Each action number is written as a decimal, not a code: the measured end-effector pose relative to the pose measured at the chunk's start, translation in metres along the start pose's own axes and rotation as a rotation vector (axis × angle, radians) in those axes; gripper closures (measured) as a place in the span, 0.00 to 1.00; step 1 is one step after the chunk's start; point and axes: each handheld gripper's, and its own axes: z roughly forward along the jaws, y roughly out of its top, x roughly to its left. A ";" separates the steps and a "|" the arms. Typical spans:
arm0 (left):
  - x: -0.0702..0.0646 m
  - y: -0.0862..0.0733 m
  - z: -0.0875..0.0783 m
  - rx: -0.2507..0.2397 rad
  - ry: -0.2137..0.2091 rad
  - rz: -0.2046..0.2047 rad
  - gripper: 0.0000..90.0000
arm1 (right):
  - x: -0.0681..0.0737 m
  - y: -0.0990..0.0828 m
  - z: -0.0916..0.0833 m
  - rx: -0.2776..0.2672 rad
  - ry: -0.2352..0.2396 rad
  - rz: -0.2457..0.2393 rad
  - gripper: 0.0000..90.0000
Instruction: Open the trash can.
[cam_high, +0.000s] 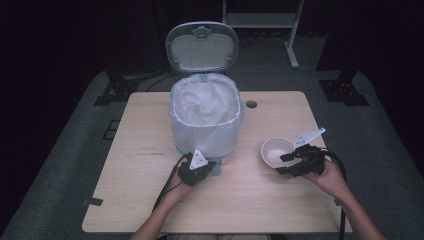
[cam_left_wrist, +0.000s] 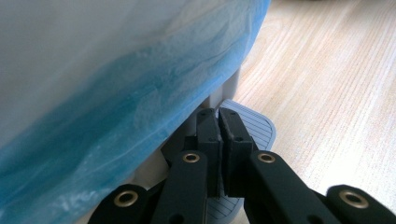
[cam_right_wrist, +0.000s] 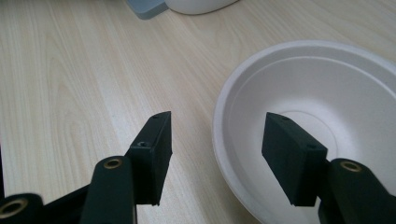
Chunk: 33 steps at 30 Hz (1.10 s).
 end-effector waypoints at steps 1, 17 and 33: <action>0.000 0.000 0.000 0.000 0.000 0.000 0.98 | 0.000 0.000 0.001 -0.001 0.000 -0.002 0.46; 0.000 0.000 0.000 -0.001 0.000 0.004 0.98 | -0.001 -0.006 0.016 0.025 -0.017 -0.010 0.48; 0.000 0.000 0.000 -0.001 0.000 0.003 0.98 | -0.005 -0.004 0.029 0.066 -0.030 -0.019 0.55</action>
